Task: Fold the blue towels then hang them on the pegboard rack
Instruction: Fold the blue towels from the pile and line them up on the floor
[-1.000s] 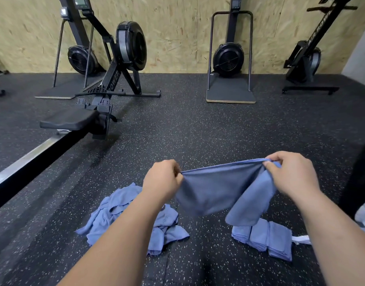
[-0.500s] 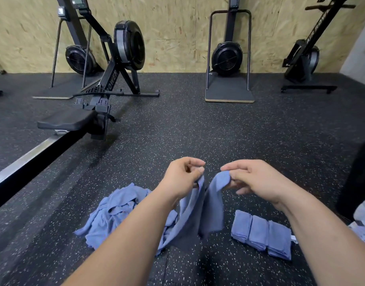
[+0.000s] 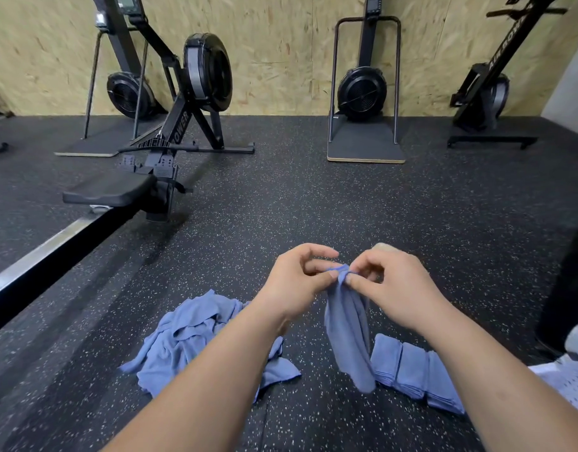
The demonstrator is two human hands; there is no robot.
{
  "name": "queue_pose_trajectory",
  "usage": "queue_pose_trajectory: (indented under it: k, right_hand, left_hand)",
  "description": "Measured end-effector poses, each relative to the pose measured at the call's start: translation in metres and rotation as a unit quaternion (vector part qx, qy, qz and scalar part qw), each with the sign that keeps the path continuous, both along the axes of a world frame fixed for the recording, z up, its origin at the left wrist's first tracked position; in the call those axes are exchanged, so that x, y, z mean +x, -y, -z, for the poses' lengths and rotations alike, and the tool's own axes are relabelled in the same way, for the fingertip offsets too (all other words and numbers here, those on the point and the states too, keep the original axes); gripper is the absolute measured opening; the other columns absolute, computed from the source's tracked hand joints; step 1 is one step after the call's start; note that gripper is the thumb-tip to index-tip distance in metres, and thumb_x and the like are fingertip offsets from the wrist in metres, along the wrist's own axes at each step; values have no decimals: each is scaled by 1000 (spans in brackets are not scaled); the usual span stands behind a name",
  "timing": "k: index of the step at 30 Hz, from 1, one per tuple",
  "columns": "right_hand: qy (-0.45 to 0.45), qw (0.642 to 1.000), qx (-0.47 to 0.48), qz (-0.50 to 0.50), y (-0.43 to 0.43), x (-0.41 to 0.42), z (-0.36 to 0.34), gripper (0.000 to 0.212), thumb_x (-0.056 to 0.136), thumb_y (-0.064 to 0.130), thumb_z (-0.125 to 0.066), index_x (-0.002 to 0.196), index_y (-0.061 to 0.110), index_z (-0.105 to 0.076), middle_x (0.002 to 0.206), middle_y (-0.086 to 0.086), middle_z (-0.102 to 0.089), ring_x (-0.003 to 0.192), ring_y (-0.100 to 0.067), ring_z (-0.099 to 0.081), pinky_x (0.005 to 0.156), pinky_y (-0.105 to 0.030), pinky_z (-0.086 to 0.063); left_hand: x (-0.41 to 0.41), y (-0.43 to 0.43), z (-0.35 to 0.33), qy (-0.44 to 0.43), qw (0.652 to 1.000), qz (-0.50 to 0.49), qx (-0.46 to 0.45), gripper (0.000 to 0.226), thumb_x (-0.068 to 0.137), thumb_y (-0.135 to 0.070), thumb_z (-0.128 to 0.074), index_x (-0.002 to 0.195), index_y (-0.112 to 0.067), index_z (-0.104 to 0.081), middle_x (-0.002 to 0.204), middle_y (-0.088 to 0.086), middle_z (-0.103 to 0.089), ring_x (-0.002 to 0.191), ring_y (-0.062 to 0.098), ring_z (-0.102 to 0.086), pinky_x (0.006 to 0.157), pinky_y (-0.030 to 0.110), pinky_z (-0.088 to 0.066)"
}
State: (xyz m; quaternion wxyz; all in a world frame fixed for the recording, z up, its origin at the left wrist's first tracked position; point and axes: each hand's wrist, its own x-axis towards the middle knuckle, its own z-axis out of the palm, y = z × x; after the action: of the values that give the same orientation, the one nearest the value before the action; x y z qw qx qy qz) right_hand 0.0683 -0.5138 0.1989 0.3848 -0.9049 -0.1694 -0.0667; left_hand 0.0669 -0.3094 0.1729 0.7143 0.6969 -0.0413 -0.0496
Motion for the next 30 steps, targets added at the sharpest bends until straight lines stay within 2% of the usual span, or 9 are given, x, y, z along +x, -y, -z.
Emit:
queue_pose_trajectory:
  k: [2, 6, 8, 10, 13, 16, 20, 24, 30]
  right_hand:
    - [7, 1000, -6, 19, 0, 0, 1, 18, 83, 38, -87, 75, 35, -71, 80, 13, -68, 75, -5, -63, 67, -14, -43]
    - [-4, 999, -3, 35, 2, 1, 0, 22, 81, 38, -89, 71, 32, -70, 70, 17, -72, 67, -2, -64, 62, -15, -42]
    - [3, 999, -9, 42, 2, 2, 1, 22, 81, 39, -88, 71, 32, -69, 68, 16, -71, 65, -2, -63, 62, -18, -43]
    - [2, 999, -13, 42, 2, 2, 1, 20, 81, 37, -87, 74, 32, -69, 67, 16, -71, 65, -4, -63, 64, -26, -46]
    - [-26, 1000, 7, 3, 5, 3, 1, 20, 85, 35, -86, 93, 34, -67, 72, 15, -74, 63, -6, -60, 68, -31, -49]
    - [-80, 995, 10, -63, 12, 8, 4, 33, 92, 31, -81, 121, 39, -66, 75, 15, -75, 63, -3, -56, 69, -30, -46]
    - [-124, 989, 1, -76, 18, 14, 12, 3, 96, 33, -76, 96, 36, -75, 74, 4, -73, 61, -10, -53, 67, -36, -45]
    - [-97, 994, -34, -38, 15, 11, 11, 5, 94, 36, -76, 90, 37, -74, 79, 9, -75, 72, -17, -67, 74, -39, -54]
    - [-72, 996, -40, -46, 10, 5, 8, 6, 95, 34, -75, 92, 38, -71, 79, 13, -71, 67, -6, -60, 69, -36, -51]
  left_hand:
    - [-2, 1, -2, 5, 1000, 10, -1, 25, 97, -3, -74, 119, -13, -68, 108, 7, -81, 101, 21, -74, 99, 44, -55]
    - [-4, 5, -4, -1, 999, 9, -32, 19, 96, -7, -72, 115, -13, -70, 107, 13, -81, 93, 21, -68, 90, 37, -51]
    - [-5, 6, -4, -6, 999, 13, -52, 24, 92, -20, -77, 114, -14, -72, 106, 16, -80, 92, 22, -63, 87, 37, -48]
    - [-6, 6, -4, 5, 999, 25, -36, 30, 91, -17, -83, 118, -13, -70, 107, 12, -81, 93, 21, -67, 88, 33, -49]
    - [-6, 4, -4, 39, 999, 35, 5, 27, 95, -1, -76, 119, -8, -68, 106, 10, -81, 94, 15, -73, 85, 23, -53]
    - [-5, 4, -5, 79, 995, 32, 59, 21, 97, 3, -71, 115, -8, -69, 103, 8, -82, 94, 15, -74, 89, 26, -56]
    - [-6, 3, -5, 126, 981, 9, 145, 17, 94, 0, -76, 106, -13, -71, 94, 2, -81, 83, 11, -72, 81, 25, -55]
    - [-5, 2, -4, 155, 951, -19, 268, 18, 88, -22, -86, 101, -25, -75, 86, -9, -76, 78, 8, -69, 78, 26, -56]
    - [-4, -1, -2, 142, 930, -19, 338, 9, 93, -35, -81, 95, -27, -80, 78, -12, -73, 67, 0, -58, 69, 24, -50]
